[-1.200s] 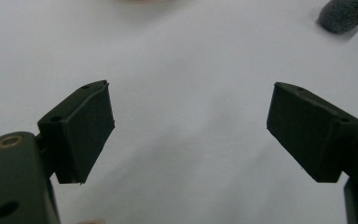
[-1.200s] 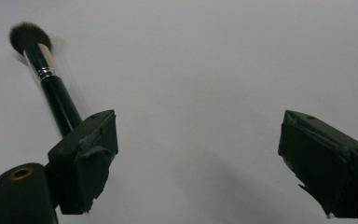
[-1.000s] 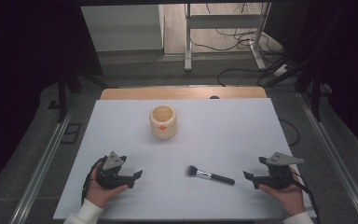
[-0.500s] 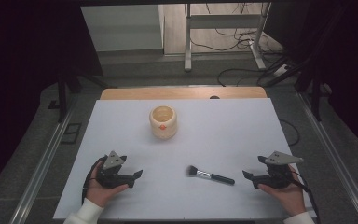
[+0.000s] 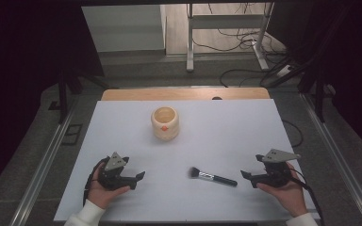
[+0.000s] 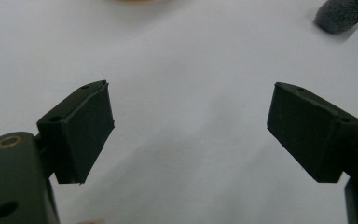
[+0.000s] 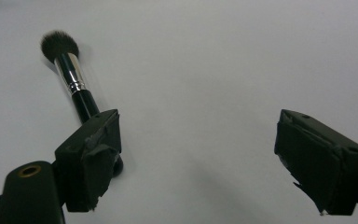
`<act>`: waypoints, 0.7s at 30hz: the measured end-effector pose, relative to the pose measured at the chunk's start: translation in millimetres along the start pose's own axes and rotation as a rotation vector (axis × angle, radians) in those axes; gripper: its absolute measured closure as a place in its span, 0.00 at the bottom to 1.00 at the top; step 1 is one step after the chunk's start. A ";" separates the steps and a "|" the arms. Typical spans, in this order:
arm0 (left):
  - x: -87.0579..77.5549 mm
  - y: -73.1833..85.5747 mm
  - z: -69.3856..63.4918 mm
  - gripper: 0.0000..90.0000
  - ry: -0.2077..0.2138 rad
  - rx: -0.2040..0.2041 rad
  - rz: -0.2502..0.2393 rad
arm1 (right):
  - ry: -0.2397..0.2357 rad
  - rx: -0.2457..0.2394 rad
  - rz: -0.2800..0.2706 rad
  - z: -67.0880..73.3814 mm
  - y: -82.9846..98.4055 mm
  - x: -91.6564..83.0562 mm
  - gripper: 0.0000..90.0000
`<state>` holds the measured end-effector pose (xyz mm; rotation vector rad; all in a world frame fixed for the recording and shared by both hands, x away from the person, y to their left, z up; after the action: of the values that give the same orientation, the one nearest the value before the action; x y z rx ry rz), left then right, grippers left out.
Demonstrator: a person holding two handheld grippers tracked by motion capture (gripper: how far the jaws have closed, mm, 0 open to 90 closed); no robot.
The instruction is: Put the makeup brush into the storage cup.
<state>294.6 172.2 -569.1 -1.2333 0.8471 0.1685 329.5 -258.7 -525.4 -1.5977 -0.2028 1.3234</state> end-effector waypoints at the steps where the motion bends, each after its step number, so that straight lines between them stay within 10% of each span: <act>1: 0.0 0.0 0.0 0.17 0.000 0.000 0.000 | 0.000 -0.003 0.003 0.5 -1.5 0.2 0.17; 21: 1.1 -0.9 -1.3 0.17 0.004 0.004 0.004 | -0.015 -0.027 0.072 9.0 -30.8 10.9 0.17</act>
<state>295.2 170.4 -569.3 -1.2289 0.8528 0.1678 340.0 -231.5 -508.0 -1.6319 -0.1743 1.3933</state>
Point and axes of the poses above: each handheld gripper's, and its own axes: x roughly forward along the jaws, y roughly out of its underside, z roughly to its left, the point moved 7 cm from there along x, roughly forward along the jaws, and after that the axes turned 12 degrees about -y, right-handed, at the moved point
